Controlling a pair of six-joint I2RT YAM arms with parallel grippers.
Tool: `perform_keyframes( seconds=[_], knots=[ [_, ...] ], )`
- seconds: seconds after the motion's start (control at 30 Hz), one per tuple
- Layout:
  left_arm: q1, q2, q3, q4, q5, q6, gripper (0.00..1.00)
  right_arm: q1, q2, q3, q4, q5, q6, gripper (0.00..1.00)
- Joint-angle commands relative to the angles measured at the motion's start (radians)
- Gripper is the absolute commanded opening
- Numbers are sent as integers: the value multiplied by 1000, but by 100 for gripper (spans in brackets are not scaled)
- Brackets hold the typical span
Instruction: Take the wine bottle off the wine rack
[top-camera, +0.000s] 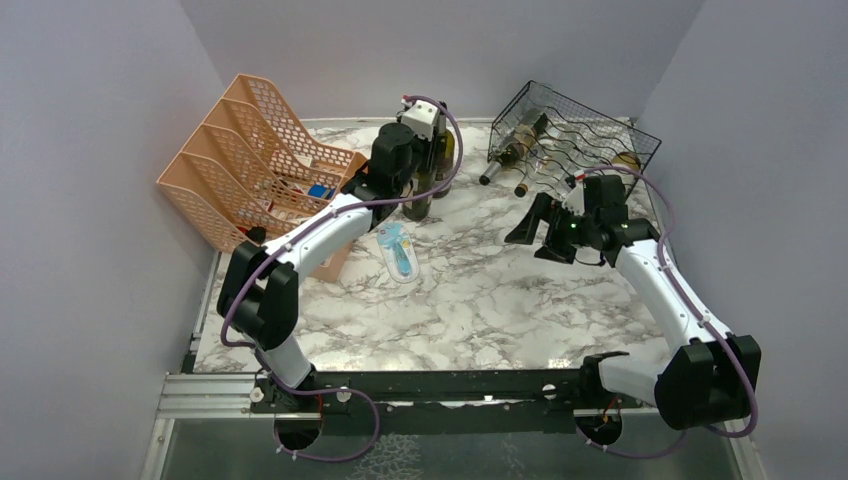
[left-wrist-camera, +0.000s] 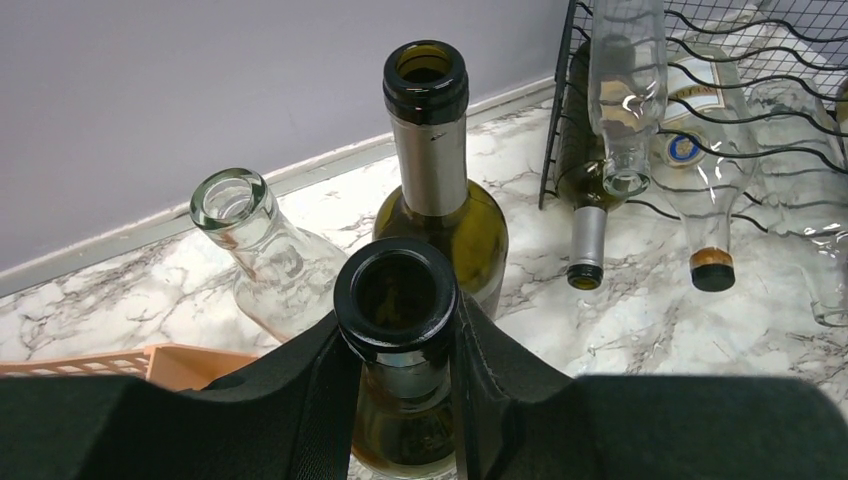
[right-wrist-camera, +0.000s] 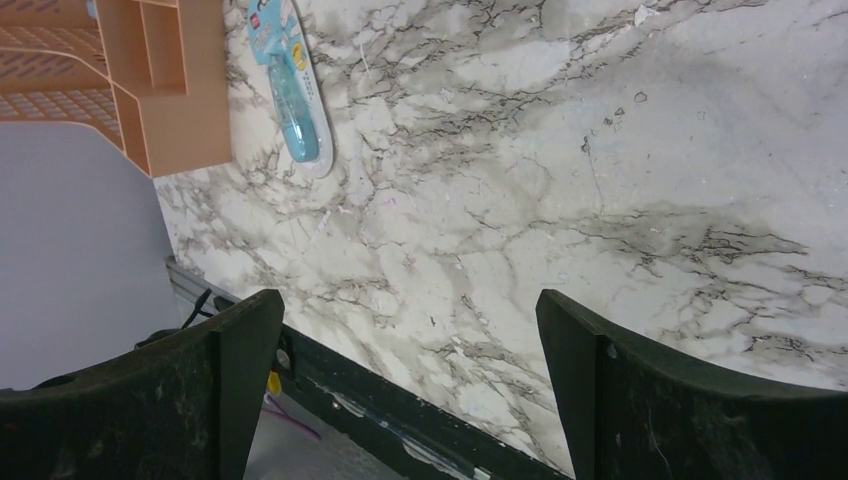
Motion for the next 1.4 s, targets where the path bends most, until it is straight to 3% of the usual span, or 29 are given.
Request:
perform_keyframes(
  seconds=[0.0,0.13,0.47,0.67,0.97,1.37],
  knots=[
    [11,-15,25,31,-30,0,37,-2,10,17,-18,7,-18,100],
    [11,-29,27,16,-30,19,67,-2,-3,22,-27,29,-12,100],
    [13,-122,0,-8,-6,28,99,-3,-15,66,-63,58,-7,100],
    [12,-231,-57,-4,-8,85,100,-3,-23,58,-69,79,17,100],
    [14,-477,-425,270,-13,165,99,-3,23,147,-180,150,-26,100],
    [14,-558,-472,294,-24,151,98,-2,84,277,-186,295,-43,100]
  ],
)
